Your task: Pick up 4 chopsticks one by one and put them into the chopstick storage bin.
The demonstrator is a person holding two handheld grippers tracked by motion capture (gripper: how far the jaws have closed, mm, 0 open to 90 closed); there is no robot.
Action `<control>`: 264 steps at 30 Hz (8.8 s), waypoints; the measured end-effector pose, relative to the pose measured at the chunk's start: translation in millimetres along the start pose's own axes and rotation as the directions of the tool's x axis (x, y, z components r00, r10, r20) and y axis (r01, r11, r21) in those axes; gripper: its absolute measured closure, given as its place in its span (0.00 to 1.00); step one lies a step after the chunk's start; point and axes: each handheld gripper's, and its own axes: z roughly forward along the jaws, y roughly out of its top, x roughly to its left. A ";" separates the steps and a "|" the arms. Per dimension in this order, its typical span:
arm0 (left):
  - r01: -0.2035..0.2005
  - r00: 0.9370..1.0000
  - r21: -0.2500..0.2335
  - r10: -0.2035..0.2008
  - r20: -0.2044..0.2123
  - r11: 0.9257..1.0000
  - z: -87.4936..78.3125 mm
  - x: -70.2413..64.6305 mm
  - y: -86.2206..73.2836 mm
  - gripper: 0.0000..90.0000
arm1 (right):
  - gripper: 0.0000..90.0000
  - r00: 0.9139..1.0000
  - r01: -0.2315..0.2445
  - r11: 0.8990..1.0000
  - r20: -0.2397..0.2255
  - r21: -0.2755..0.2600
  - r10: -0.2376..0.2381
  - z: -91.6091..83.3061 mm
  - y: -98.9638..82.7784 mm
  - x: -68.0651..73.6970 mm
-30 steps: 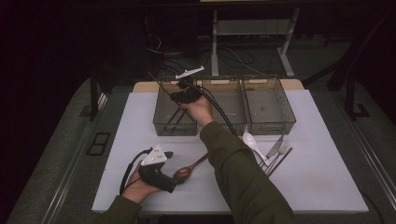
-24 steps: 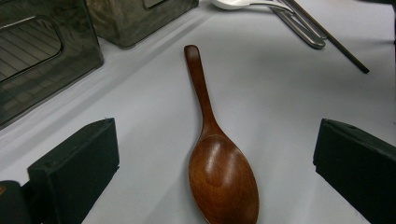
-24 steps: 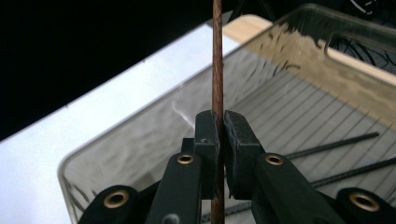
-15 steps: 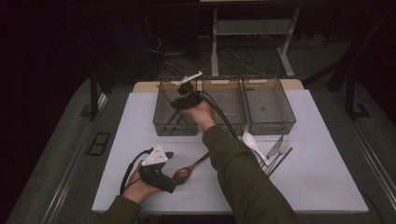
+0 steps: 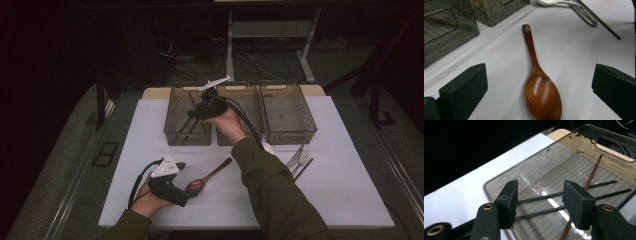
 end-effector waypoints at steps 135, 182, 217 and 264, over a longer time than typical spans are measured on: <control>0.005 1.000 0.016 -0.004 -0.022 1.000 0.7 -2.1 -0.2 0.00 | 0.99 0.939 -0.127 0.961 0.342 0.244 0.037 -237.5 -251.5 -96.8; 0.001 1.000 0.018 0.000 -0.018 1.000 2.0 -3.1 0.4 0.00 | 0.69 0.962 0.267 0.931 -0.118 0.250 -0.245 -230.1 -239.6 -11.3; 0.000 1.000 0.020 0.000 -0.016 1.000 2.5 -3.5 0.6 0.00 | 0.89 0.782 0.568 0.792 -0.448 0.224 -0.434 -178.6 -247.4 43.8; -0.004 1.000 0.022 0.004 -0.014 1.000 2.7 -3.2 0.7 0.00 | 0.95 0.863 0.467 0.857 -0.323 0.217 -0.388 -117.8 -208.8 48.6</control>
